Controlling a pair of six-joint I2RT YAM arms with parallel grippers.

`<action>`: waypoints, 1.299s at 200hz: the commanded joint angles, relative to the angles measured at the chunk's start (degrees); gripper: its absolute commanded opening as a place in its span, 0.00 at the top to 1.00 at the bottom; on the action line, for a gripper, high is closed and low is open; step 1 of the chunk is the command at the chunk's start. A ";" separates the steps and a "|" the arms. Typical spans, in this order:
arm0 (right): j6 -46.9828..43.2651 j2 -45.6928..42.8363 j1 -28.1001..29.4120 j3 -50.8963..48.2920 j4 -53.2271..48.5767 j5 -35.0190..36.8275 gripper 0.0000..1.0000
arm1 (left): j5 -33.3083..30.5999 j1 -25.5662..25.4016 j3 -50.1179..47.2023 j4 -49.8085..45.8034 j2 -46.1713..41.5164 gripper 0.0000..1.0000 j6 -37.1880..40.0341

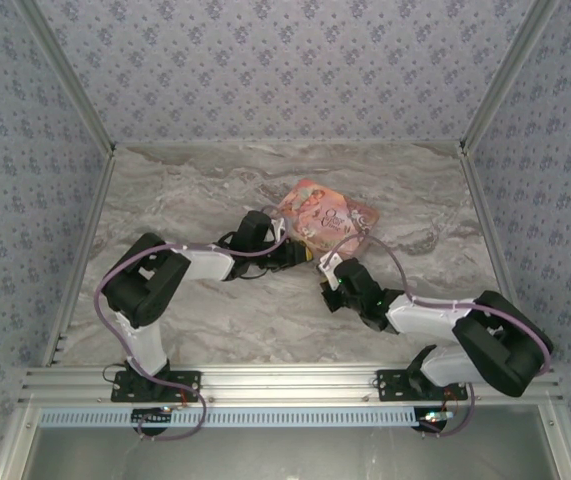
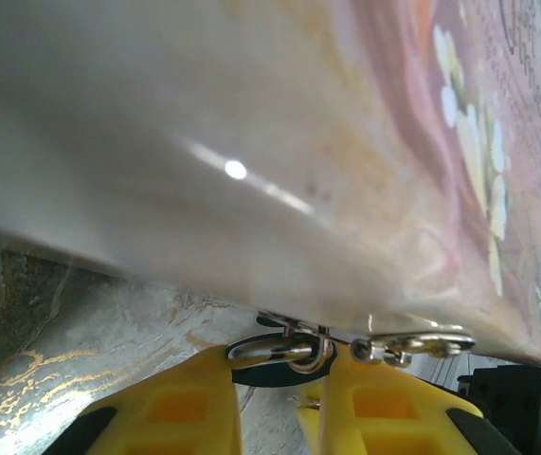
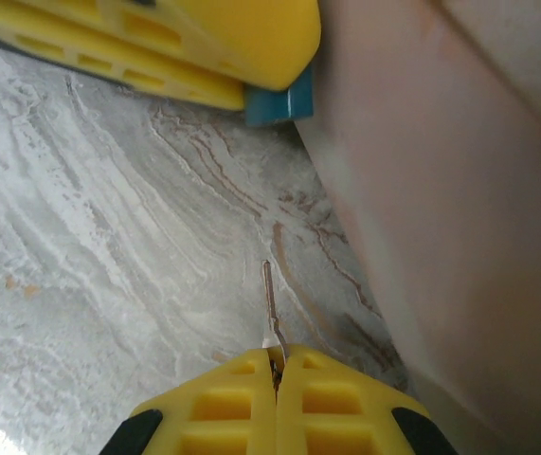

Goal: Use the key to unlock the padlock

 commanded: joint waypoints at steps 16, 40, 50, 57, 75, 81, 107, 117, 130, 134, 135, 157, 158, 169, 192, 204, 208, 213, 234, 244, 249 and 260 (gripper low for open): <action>-2.19 1.58 0.09 1.38 5.58 2.53 1.00 | 3.19 -0.57 2.08 -1.55 -3.95 0.80 -2.42; -2.65 1.62 -0.12 1.48 5.90 2.30 1.00 | 3.04 -0.60 2.22 -3.05 -4.72 0.80 -3.83; -2.50 1.67 -0.23 1.49 6.36 1.76 1.00 | 3.09 -0.61 2.45 -3.43 -4.77 0.80 -4.58; -2.41 1.75 -0.39 1.49 6.67 1.43 1.00 | 3.21 -0.60 2.55 -3.46 -4.69 0.81 -4.99; -2.27 2.10 -0.42 1.55 7.04 0.58 1.00 | 3.43 -0.60 2.79 -3.46 -4.68 0.80 -5.85; -2.22 2.27 -0.48 1.68 7.05 0.38 1.00 | 3.50 -0.57 2.83 -3.49 -4.62 0.80 -6.02; -1.79 2.35 -0.41 1.65 7.70 0.04 1.00 | 3.43 -0.58 2.91 -3.35 -4.59 0.81 -6.38; -1.70 2.37 -0.48 1.63 8.00 0.17 1.00 | 3.43 -0.61 2.83 -3.26 -4.59 0.80 -6.56; -1.36 2.37 -0.65 1.62 8.49 0.13 1.00 | 3.46 -0.60 2.83 -3.34 -4.57 0.81 -6.66; -1.27 2.37 -0.64 1.59 8.62 0.12 1.00 | 3.37 -0.64 2.82 -3.37 -4.59 0.81 -6.66; -1.22 2.37 -0.69 1.62 8.67 0.11 1.00 | 3.37 -0.64 2.83 -3.40 -4.59 0.81 -6.70; -1.00 2.36 -0.81 1.83 8.99 -0.56 1.00 | 3.35 -0.62 2.83 -3.36 -4.51 0.81 -6.83; -1.00 2.36 -0.82 1.82 8.99 -0.54 1.00 | 3.34 -0.66 2.87 -3.30 -4.51 0.81 -6.83; -0.93 2.33 -0.75 2.07 9.07 -0.75 1.00 | 3.37 -0.66 2.84 -3.26 -4.46 0.81 -6.90; -0.91 2.54 -0.87 2.60 8.85 -1.47 1.00 | 3.35 -0.63 2.83 -3.25 -4.49 0.80 -6.92; -0.95 2.74 -0.86 2.95 8.55 -1.79 1.00 | 3.35 -0.68 2.81 -3.20 -4.43 0.81 -6.91; -0.99 2.81 -0.91 3.00 8.55 -1.90 1.00 | 3.35 -0.70 2.90 -3.24 -4.42 0.81 -6.92; -1.00 2.85 -0.89 3.11 8.59 -1.95 1.00 | 3.34 -0.66 2.89 -3.17 -4.42 0.81 -6.98; -1.04 3.28 -0.87 3.61 8.63 -2.06 1.00 | 3.34 -0.66 2.92 -3.21 -4.33 0.80 -7.02; -1.08 3.48 -0.92 3.79 8.71 -2.06 1.00 | 3.35 -0.68 2.95 -3.21 -4.34 0.81 -7.10; -1.07 3.51 -0.90 3.87 8.72 -2.06 1.00 | 3.31 -0.69 3.00 -3.22 -4.33 0.81 -7.09; -1.08 3.77 -0.89 4.16 8.72 -2.09 1.00 | 3.34 -0.69 2.94 -3.21 -4.23 0.81 -7.14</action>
